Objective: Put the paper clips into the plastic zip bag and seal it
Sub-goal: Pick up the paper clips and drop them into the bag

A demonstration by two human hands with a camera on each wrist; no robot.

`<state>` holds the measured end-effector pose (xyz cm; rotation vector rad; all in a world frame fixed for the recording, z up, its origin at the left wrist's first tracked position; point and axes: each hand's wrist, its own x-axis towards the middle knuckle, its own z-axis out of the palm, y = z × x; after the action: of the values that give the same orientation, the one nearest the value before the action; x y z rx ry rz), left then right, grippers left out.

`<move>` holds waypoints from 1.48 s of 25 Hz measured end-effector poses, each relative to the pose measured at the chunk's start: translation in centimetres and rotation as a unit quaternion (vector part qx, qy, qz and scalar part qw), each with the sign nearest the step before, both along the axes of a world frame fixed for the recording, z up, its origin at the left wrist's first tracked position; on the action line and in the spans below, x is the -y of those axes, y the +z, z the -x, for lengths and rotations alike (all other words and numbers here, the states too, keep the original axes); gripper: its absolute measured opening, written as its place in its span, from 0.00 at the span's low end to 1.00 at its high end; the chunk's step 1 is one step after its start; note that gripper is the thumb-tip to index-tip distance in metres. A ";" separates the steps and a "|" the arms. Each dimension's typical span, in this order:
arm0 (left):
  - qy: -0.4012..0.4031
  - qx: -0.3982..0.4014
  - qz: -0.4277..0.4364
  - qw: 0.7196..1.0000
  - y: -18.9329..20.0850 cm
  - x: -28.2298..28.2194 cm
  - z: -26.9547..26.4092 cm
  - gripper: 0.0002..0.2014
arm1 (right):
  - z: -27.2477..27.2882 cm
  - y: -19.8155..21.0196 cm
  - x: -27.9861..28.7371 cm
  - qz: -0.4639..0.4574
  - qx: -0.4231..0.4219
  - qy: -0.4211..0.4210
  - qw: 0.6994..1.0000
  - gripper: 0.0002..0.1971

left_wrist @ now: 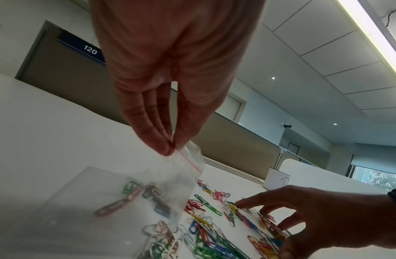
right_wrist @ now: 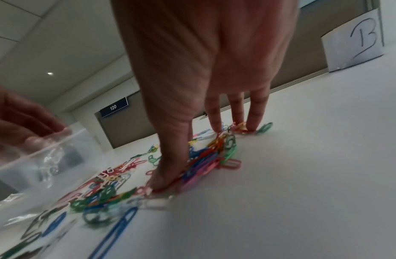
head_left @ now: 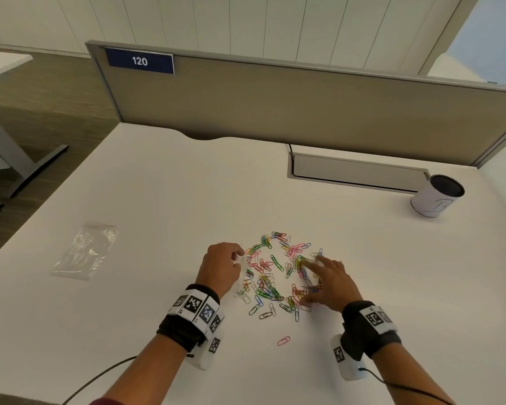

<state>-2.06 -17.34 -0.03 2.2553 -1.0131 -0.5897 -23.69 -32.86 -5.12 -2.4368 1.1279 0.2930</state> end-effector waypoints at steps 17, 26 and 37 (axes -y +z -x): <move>0.008 -0.002 0.010 1.000 0.6 -0.5 0.7 0.13 | -2.5 -1.4 -0.7 0.092 0.093 0.014 0.991 0.06; 0.010 0.016 0.016 1.000 0.5 -0.4 0.6 0.11 | -1.5 1.0 -0.3 -0.094 0.296 -0.188 0.932 0.04; -0.027 0.054 -0.017 0.998 0.8 -0.3 1.4 0.18 | -7.3 5.8 -5.3 -0.444 0.479 -0.239 0.719 0.08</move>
<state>-3.45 -17.01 0.75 2.3180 -1.1286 -0.5158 -16.41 -27.58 0.64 -1.0612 0.7629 -0.4701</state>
